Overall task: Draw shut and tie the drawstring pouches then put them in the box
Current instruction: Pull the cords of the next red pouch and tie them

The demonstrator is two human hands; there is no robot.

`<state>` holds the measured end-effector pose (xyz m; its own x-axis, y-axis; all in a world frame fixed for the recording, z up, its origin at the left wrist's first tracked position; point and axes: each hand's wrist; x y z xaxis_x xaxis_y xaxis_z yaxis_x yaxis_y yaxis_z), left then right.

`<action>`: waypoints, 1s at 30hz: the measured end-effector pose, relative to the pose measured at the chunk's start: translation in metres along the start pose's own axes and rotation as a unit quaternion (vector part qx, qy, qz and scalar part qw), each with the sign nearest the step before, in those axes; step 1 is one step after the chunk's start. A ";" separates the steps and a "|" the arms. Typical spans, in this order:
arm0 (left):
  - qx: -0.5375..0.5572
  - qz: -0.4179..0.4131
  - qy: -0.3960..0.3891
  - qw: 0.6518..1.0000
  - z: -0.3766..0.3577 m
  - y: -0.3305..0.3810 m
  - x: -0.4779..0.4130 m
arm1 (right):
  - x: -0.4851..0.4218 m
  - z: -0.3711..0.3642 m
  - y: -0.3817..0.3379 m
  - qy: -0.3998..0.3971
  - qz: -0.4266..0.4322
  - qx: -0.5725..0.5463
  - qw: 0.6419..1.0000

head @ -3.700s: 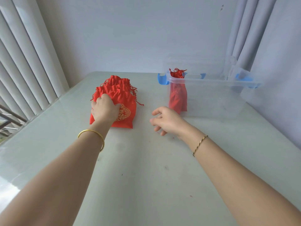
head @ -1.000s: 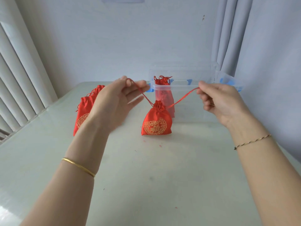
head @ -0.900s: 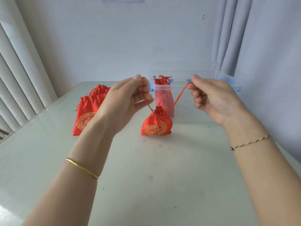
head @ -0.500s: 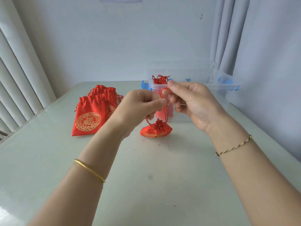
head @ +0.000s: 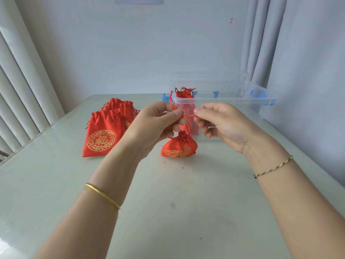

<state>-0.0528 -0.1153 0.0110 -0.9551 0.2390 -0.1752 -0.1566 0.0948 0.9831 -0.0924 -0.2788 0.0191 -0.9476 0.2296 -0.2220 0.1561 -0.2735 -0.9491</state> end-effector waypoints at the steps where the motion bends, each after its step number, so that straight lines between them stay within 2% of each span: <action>1: 0.005 0.001 0.007 1.000 0.001 0.000 -0.001 | 0.000 0.003 -0.001 -0.024 0.002 0.005 1.000; 5: -0.001 -0.008 -0.009 1.000 0.001 0.004 0.001 | 0.005 0.007 -0.001 -0.133 -0.015 0.095 0.986; 7: -0.016 -0.025 -0.015 0.999 0.001 0.007 0.003 | 0.004 0.007 0.000 -0.103 -0.020 0.111 0.988; 9: -0.050 -0.054 -0.023 0.997 0.000 0.010 0.006 | 0.001 0.005 0.002 -0.026 0.010 0.096 0.995; 10: -0.065 -0.074 -0.028 0.995 -0.001 0.011 0.007 | 0.000 0.002 0.004 0.002 0.024 0.070 0.997; 12: -0.090 -0.123 -0.028 0.988 -0.003 0.012 0.009 | -0.001 -0.007 0.005 0.003 0.029 -0.008 1.000; 14: -0.142 -0.200 -0.005 0.969 -0.004 0.010 0.009 | -0.001 -0.017 0.008 -0.019 0.018 -0.058 0.998; 16: -0.208 -0.286 0.024 0.935 -0.004 0.007 0.007 | 0.000 -0.021 0.009 -0.034 -0.002 -0.079 0.996; 19: -0.255 -0.347 0.059 0.901 -0.003 0.001 0.006 | 0.001 -0.022 0.011 -0.065 -0.036 -0.114 0.991; 25: -0.245 -0.371 0.103 0.890 -0.003 -0.006 0.002 | 0.000 -0.020 0.011 -0.099 -0.054 -0.143 0.983; 28: -0.238 -0.356 0.117 0.896 -0.002 -0.005 0.002 | -0.002 -0.020 0.014 -0.055 -0.033 -0.114 0.991; 30: -0.224 -0.318 0.127 0.912 -0.001 -0.006 0.001 | -0.004 -0.018 0.016 -0.003 -0.007 -0.076 0.997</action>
<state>-0.0528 -0.1161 0.0054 -0.6529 0.0368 -0.7565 -0.7329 -0.2825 0.6188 -0.0810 -0.2673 0.0011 -0.9517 0.2267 -0.2071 0.1826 -0.1245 -0.9753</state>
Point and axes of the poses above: each hand's wrist, its own x-axis away from the middle knuckle, its own z-axis out of the back of the hand, y = z × x, and after that the axes turned 13 degrees about y, right-handed
